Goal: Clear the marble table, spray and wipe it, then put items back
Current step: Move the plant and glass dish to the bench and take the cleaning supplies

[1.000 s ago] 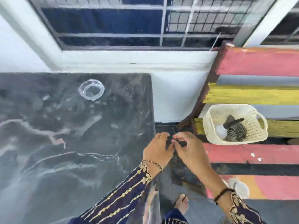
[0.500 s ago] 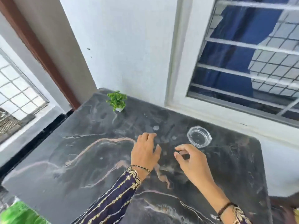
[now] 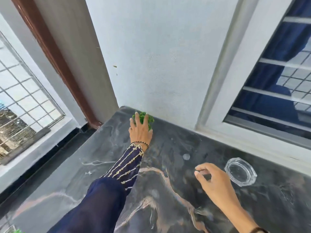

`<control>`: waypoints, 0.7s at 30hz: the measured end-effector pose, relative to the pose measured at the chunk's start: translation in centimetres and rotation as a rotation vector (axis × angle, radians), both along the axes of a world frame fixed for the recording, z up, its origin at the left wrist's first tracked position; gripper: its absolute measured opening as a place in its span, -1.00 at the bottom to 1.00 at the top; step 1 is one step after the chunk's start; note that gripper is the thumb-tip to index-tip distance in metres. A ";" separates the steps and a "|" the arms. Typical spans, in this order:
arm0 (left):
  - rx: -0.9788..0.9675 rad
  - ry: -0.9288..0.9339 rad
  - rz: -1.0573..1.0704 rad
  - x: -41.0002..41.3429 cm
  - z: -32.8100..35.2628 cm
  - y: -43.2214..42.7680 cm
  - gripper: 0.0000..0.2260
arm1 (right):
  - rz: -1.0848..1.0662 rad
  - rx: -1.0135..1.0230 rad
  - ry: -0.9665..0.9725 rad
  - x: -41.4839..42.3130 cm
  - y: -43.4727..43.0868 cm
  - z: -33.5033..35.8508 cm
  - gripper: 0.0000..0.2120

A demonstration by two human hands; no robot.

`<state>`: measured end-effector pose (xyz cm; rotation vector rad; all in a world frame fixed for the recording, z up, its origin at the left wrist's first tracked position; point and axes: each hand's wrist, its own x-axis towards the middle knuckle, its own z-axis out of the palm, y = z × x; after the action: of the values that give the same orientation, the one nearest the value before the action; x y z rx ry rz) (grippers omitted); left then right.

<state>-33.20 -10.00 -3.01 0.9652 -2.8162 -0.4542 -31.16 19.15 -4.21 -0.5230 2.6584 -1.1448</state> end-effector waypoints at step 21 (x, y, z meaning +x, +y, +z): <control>0.116 0.406 -0.343 2.0 2.8 7.9 -0.80 | -0.818 0.020 -0.330 -5.5 11.0 -3.4 -0.55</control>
<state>-31.22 -2.08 -0.21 0.3449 -2.5954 -0.7628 -36.66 30.12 -7.62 0.7735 2.6018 -1.2219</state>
